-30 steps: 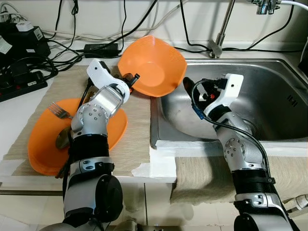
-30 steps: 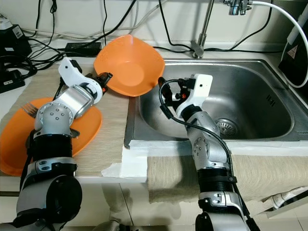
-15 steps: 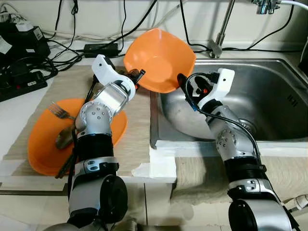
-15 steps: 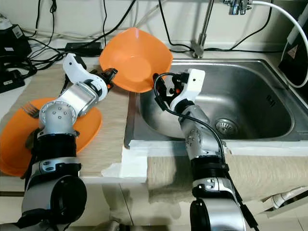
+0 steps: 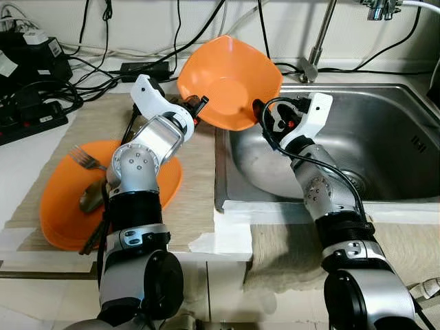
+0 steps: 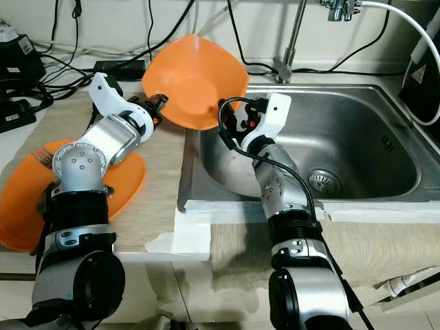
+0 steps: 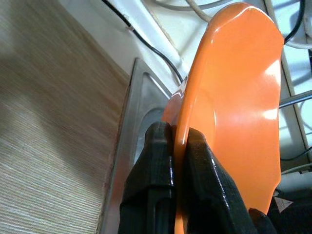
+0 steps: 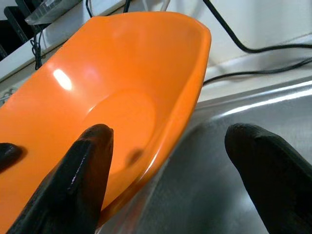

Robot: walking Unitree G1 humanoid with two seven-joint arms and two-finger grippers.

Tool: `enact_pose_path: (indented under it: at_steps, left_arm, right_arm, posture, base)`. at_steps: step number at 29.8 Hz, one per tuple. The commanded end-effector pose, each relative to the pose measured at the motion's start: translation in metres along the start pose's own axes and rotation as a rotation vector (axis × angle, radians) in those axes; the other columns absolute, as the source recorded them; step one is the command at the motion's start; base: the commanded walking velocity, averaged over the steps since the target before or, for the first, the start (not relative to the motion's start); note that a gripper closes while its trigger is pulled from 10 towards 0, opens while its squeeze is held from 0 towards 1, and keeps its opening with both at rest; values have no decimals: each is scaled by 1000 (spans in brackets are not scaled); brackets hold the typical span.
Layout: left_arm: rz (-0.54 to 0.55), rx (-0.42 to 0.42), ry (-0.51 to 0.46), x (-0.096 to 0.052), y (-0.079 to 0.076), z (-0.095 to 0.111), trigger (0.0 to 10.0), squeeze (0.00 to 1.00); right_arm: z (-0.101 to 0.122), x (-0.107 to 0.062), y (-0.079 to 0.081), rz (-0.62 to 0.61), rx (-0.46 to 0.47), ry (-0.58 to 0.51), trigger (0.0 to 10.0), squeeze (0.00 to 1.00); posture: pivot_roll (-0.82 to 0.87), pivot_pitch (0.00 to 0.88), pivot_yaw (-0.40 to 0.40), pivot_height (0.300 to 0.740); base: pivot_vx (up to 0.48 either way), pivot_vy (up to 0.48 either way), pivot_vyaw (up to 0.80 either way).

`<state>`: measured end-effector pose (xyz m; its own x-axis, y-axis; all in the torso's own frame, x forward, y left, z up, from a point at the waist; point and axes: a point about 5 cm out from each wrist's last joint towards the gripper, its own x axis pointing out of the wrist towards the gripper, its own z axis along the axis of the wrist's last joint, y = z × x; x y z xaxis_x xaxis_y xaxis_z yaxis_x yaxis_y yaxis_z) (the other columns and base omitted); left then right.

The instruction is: Kitchen organization

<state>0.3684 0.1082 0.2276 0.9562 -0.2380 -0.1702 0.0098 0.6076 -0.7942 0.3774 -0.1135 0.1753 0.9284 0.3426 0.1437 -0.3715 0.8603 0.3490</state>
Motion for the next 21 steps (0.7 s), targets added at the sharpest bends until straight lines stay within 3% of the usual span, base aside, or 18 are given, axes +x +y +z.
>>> enact_pose_path:
  at_steps: [1,4,5,6,7,21]
  left_arm:
    - [-93,6,-7,-4,-23,1,0,0]
    - [-93,10,-5,-4,-23,1,0,0]
    - [-93,13,-4,-4,-22,0,0,0]
    - [-93,13,-4,-4,-22,0,0,0]
    - [-93,17,-2,-3,-22,0,0,0]
    - [-144,-3,6,-7,-33,-1,0,0]
  right_arm:
    - [-2,1,-2,-21,-21,26,10000,0]
    - [-4,2,-3,-20,-34,31,10000,0]
    - [-4,2,-4,-25,-42,36,2078,0]
    - [-4,2,-4,-25,-42,36,2078,0]
    - [-5,2,-4,-28,-49,43,0,0]
    - [-15,2,-1,-28,5,69,0,0]
  posture:
    - [16,0,23,740]
    - [13,0,22,740]
    - [12,0,22,740]
    - [12,0,22,740]
    - [12,0,22,740]
    - [11,0,18,740]
  base:
    - [0,0,0]
    - [0,0,0]
    - [0,0,0]
    - [0,0,0]
    - [0,0,0]
    - [0,0,0]
